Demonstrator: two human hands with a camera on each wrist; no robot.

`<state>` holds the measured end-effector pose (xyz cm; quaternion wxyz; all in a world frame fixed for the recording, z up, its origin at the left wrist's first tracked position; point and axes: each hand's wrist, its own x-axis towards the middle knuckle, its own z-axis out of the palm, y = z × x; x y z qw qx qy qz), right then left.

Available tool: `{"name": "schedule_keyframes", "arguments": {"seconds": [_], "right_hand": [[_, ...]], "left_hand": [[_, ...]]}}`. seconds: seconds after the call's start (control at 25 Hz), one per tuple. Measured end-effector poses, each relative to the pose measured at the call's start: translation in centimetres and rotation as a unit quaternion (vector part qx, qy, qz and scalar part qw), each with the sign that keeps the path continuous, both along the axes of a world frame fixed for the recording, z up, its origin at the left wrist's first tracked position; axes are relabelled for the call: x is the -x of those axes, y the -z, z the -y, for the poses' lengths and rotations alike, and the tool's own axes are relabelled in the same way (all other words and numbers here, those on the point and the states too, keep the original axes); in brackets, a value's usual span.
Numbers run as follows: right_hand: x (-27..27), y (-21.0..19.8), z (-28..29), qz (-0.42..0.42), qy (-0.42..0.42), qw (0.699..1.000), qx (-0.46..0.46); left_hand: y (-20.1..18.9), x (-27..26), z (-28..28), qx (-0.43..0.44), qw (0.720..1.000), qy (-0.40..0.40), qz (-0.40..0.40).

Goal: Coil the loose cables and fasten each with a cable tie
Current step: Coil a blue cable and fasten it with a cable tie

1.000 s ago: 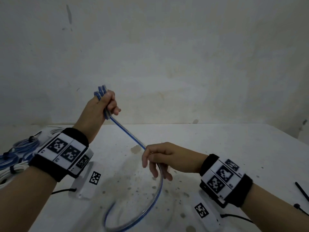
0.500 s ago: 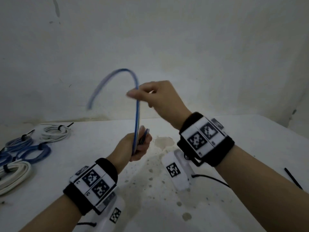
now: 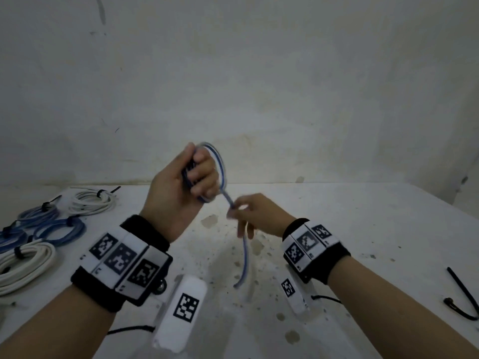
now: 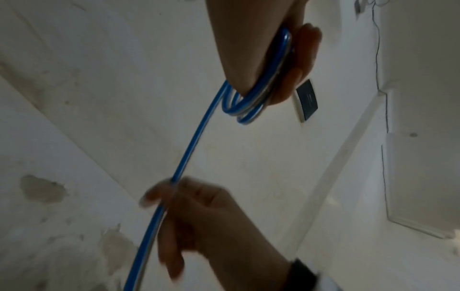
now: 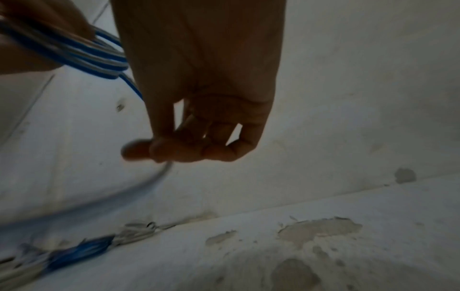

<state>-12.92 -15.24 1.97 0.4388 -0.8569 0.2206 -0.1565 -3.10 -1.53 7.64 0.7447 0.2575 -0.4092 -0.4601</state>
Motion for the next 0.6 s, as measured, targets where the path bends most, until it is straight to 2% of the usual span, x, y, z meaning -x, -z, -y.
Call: {"name": "schedule_keyframes", "arguments": {"seconds": [0.12,0.16,0.24,0.32,0.44,0.52,0.6], "right_hand": [[0.3,0.1,-2.0,-0.085,-0.050,0.994,0.055],[0.3,-0.2,-3.0,-0.094,-0.070,0.992,0.039],[0.6,-0.5,-4.9,-0.093,-0.114,0.988,-0.047],[1.0,-1.1,-6.6,-0.039,-0.133,0.984,-0.108],[1.4,-3.2,-7.9,0.079,-0.138,0.974,-0.162],[1.3,-4.4,-7.9,0.144,-0.125,0.964,-0.183],[1.0,-5.0,-7.1,0.185,-0.078,0.970,-0.136]], "left_hand": [[-0.4,-2.0,0.5,-0.016,0.994,-0.084,0.068],[-0.1,-2.6,0.7,-0.037,0.986,-0.122,0.107],[1.0,-3.6,0.9,-0.087,0.955,-0.188,0.211],[2.1,-3.9,0.6,-0.136,0.912,-0.221,0.317],[3.9,-2.7,-0.4,-0.190,0.863,-0.234,0.406],[4.5,-1.3,-0.8,-0.176,0.867,-0.229,0.407],[4.5,-0.1,-0.9,-0.194,0.902,-0.183,0.339]]}}
